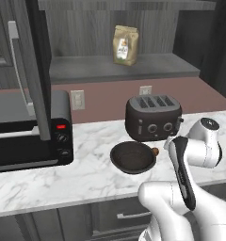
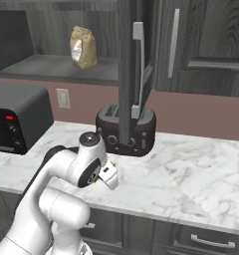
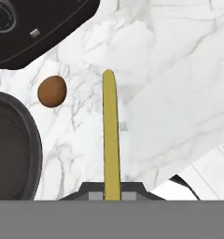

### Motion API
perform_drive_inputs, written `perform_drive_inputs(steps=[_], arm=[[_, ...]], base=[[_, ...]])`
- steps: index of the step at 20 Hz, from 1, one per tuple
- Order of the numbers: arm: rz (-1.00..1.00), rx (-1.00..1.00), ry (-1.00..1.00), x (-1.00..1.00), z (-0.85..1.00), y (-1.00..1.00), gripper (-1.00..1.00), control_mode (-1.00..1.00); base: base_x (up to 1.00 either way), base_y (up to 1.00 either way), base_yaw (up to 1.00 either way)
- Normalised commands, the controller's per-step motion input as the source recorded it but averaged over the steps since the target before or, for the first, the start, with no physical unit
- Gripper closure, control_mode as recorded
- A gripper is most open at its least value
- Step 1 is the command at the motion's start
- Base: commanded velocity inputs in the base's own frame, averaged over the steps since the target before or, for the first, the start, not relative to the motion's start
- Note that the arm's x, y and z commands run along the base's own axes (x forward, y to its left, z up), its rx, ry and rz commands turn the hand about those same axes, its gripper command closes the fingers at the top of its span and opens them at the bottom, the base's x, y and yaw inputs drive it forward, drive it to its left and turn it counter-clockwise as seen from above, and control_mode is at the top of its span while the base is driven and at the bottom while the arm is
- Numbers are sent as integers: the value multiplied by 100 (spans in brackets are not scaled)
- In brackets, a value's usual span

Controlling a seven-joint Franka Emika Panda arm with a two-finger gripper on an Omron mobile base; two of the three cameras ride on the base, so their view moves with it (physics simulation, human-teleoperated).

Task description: Pick the egg and butter from the fridge and place them by the bowl for mixing.

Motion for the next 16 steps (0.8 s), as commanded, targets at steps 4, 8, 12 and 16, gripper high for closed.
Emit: perform_drive_inputs(steps=[4, 8, 12, 16], arm=[[0, 16, 4, 20, -10, 0, 100, -100], [-1, 12, 3, 21, -6, 7, 100, -100], [-3, 8, 7, 25, -14, 6, 100, -100], [-5, 2, 4, 26, -28, 13, 100, -100]], base=[[0, 0, 0], [0, 0, 0], [0, 0, 0], [0, 0, 0]])
